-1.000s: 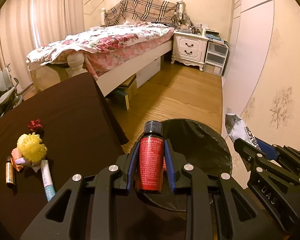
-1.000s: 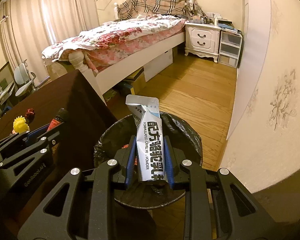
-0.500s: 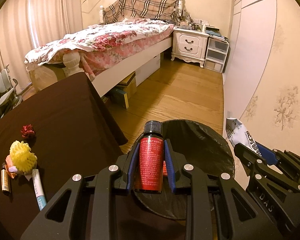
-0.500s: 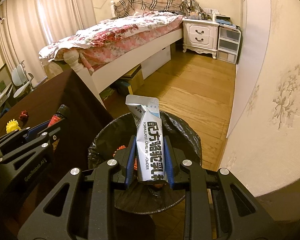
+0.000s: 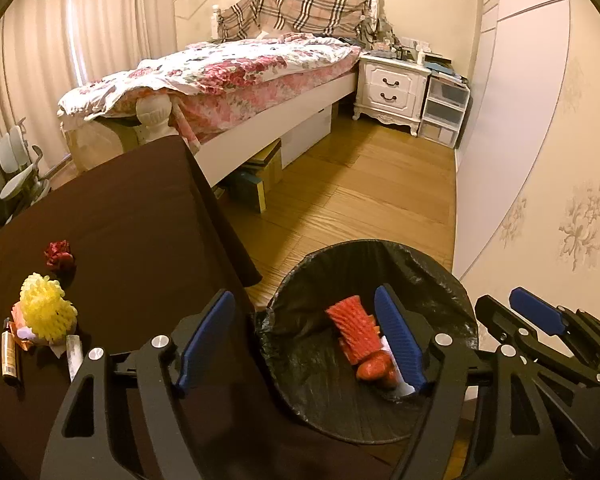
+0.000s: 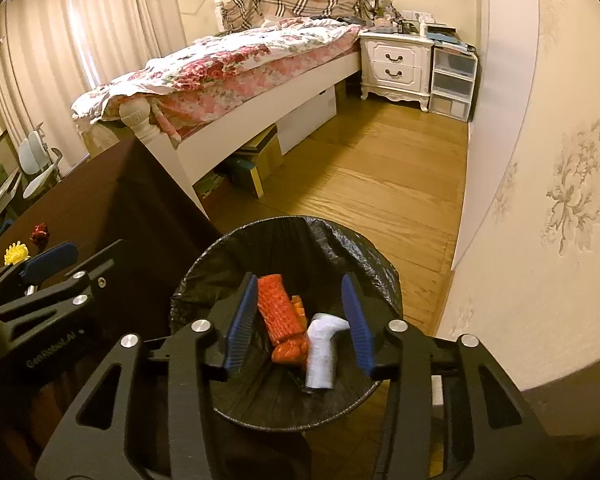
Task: Collect trash
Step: 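Carry the red bottle and white tube over the black bin while opening both tools to drop them, then move both open tools back over the trash on the table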
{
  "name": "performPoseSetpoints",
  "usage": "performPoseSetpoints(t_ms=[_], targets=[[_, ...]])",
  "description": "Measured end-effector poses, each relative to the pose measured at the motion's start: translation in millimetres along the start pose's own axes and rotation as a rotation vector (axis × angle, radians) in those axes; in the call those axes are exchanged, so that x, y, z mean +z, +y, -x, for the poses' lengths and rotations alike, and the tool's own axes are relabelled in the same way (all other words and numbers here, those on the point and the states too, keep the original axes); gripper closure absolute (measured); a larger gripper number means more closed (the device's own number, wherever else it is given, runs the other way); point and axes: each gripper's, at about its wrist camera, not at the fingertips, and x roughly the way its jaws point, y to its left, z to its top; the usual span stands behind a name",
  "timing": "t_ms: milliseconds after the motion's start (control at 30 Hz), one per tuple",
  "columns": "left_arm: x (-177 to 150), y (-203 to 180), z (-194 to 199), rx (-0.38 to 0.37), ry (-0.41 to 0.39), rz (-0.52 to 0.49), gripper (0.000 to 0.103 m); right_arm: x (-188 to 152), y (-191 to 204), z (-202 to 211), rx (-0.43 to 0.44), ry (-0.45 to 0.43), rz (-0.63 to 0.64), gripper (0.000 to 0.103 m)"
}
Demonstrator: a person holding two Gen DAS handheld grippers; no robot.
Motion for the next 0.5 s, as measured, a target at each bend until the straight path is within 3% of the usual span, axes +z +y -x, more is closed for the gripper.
performPoseSetpoints(t_ms=[167,500], targets=[[-1.9,4.9,6.0,0.024,-0.007,0.0,0.027,-0.2,1.4,2.6,-0.002,-0.003,0.0,0.049],[-14.0,38.4,25.4,0.074,-0.002,0.05,0.027,-4.2,26.9,10.4,0.027,0.001,0.038,0.048]])
